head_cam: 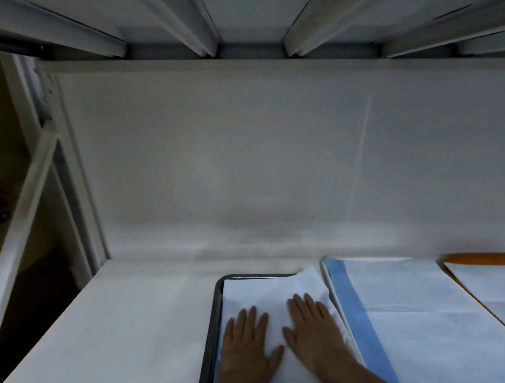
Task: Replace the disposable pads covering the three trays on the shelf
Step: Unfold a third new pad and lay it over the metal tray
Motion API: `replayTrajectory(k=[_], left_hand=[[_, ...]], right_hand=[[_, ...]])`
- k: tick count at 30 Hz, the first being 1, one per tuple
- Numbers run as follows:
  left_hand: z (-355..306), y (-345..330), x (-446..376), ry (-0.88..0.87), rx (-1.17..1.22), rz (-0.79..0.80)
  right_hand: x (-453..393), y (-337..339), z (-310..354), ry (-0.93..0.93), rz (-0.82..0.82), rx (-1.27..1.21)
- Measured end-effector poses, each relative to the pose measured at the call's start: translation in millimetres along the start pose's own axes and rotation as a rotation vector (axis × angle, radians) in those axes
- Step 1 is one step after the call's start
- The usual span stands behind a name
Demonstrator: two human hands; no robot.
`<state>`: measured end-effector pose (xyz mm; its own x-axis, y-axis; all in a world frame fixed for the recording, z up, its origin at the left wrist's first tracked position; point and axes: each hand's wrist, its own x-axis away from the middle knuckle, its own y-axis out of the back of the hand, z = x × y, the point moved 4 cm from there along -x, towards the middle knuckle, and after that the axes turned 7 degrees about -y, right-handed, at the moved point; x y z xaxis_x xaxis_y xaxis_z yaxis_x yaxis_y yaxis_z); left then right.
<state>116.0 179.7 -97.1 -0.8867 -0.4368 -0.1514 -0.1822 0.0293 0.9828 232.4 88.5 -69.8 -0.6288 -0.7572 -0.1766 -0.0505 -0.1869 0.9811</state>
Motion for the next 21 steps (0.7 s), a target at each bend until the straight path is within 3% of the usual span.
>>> replayTrajectory(k=[6, 9, 12, 16, 18, 20, 21], left_hand=[[12, -15, -1, 0.087, 0.032, 0.042], [1, 10, -1, 0.198, -0.024, -0.037], [-5, 23, -6, 0.224, -0.127, 0.091], [-6, 30, -29, -0.022, -0.149, 0.056], [-5, 31, -36, -0.158, -0.162, -0.037], [1, 22, -36, -0.129, -0.061, 0.175], [4, 9, -39, -0.134, -0.066, 0.162]], right_hand=[[1, -9, 8, -0.089, -0.024, -0.092], [-3, -15, 8, -0.147, -0.012, -0.134], [-8, -12, 6, -0.152, -0.015, -0.175], [-15, -2, 6, 0.005, -0.117, -0.125], [-19, -2, 6, 0.061, -0.105, -0.093], [-23, -5, 3, 0.091, -0.080, -0.041], [-24, -6, 1, 0.093, -0.061, -0.009]])
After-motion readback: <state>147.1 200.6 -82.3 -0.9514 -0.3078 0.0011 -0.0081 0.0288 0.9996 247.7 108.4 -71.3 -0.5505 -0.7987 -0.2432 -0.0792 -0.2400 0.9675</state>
